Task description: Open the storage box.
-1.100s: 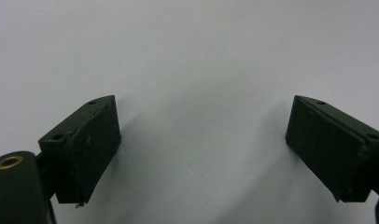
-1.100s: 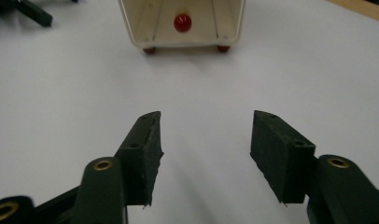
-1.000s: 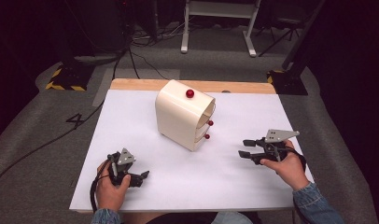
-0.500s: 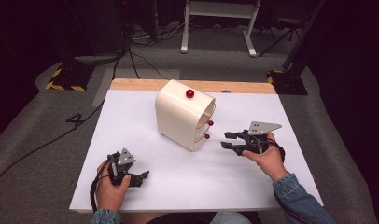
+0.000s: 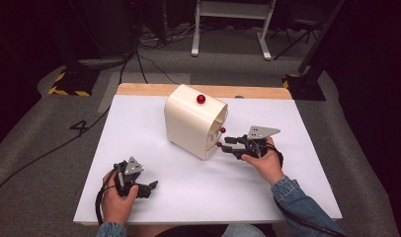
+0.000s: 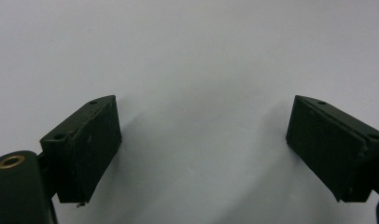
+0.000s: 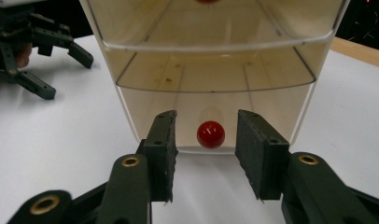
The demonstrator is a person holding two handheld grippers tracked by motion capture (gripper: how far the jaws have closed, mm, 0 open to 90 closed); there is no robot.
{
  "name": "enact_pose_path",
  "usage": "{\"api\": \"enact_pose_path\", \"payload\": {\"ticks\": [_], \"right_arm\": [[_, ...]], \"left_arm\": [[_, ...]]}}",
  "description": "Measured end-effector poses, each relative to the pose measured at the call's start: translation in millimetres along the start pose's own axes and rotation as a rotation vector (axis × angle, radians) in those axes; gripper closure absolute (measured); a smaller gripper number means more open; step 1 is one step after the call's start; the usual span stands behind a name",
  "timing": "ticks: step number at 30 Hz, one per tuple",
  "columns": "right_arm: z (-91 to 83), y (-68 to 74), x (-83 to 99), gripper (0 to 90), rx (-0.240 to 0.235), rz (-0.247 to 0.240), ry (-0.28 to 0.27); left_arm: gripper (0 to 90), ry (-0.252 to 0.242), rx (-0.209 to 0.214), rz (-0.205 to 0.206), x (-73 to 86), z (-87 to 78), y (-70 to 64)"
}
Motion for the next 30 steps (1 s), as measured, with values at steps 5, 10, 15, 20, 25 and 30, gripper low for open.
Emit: {"api": "enact_pose_path", "payload": {"ticks": [5, 10, 15, 20, 25, 30], "right_arm": [[6.0, -2.0, 5.7, 63.3, 0.001, 0.004, 0.018], [12.5, -4.3, 7.8, 67.8, 0.003, -0.011, 0.021], [17.2, -4.8, 9.8, 73.2, 0.018, -0.044, 0.039], [17.2, -4.0, 9.9, 73.8, 0.024, -0.051, 0.036], [14.3, -3.2, 10.3, 73.8, 0.029, -0.05, 0.033], [6.0, -0.7, 11.5, 73.8, 0.033, -0.042, 0.033]], "left_arm": [[10.5, 0.0, 0.0, 0.0, 0.0, 0.0, 0.0], [10.5, 0.0, 0.0, -0.001, 0.0, 0.0, -0.1], [10.5, 0.0, 0.0, 0.0, 0.0, 0.0, 0.1], [10.5, 0.0, 0.001, 0.0, 0.0, 0.0, 0.1], [10.5, 0.001, 0.001, 0.001, 0.0, 0.0, 0.2], [10.4, 0.002, 0.0, 0.006, -0.2, -0.1, 0.7]]}}
Point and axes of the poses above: each handheld gripper's, and its own axes: z roughly forward along the jaws, x roughly out of its underside, y roughly to its left, the point moved 5 cm from there along z, roughly forward along the jaws, and after that the axes turned 6 degrees about -x, right-handed, at the moved point
